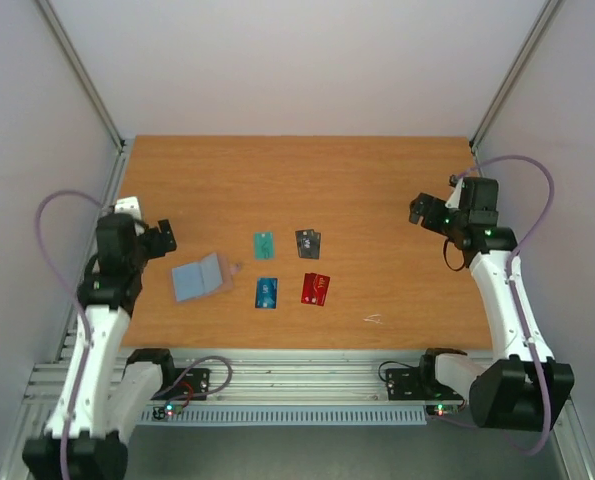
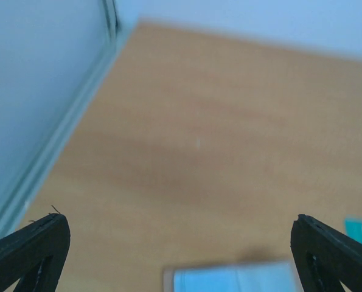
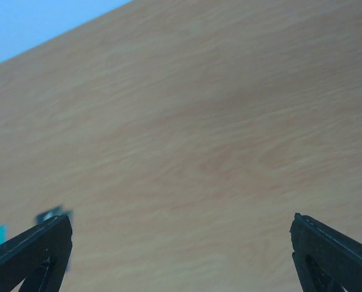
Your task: Take the credit cards out of the card holder
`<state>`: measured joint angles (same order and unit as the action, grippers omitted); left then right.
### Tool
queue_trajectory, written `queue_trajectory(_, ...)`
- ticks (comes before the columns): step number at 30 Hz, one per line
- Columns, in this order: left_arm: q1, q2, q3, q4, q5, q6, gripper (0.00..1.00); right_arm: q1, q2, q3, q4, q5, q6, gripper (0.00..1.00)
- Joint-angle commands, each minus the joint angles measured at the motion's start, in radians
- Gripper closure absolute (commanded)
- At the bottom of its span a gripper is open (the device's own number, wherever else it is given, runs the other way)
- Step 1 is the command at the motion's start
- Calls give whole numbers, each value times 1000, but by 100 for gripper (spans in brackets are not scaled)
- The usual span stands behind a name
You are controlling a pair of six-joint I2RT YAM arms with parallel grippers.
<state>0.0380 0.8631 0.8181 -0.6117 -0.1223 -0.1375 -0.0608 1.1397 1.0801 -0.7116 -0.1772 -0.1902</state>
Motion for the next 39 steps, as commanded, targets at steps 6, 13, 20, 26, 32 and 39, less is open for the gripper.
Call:
queue_trajectory(6, -2, -136, -332, 591, 28, 92, 1, -94, -23, -520, 916, 91, -81, 1)
queue_trajectory(13, -10, 104, -448, 897, -9, 97, 1, -94, 134, -709, 1325, 114, -158, 1)
queue_trajectory(20, -51, 270, -523, 1148, -203, 12, 1, -94, 276, -720, 1492, 25, -179, 1)
queue_trajectory(26, -139, 451, -460, 1304, -213, 41, 1, -88, 446, -758, 1726, -127, -232, 1)
queue_trajectory(32, -130, 640, -516, 1638, -175, 124, 1, -86, 452, -714, 1660, -136, -237, 2)
queue_trajectory(39, -109, 703, -442, 1572, -146, 125, 1, -83, 454, -711, 1655, -140, -241, 1)
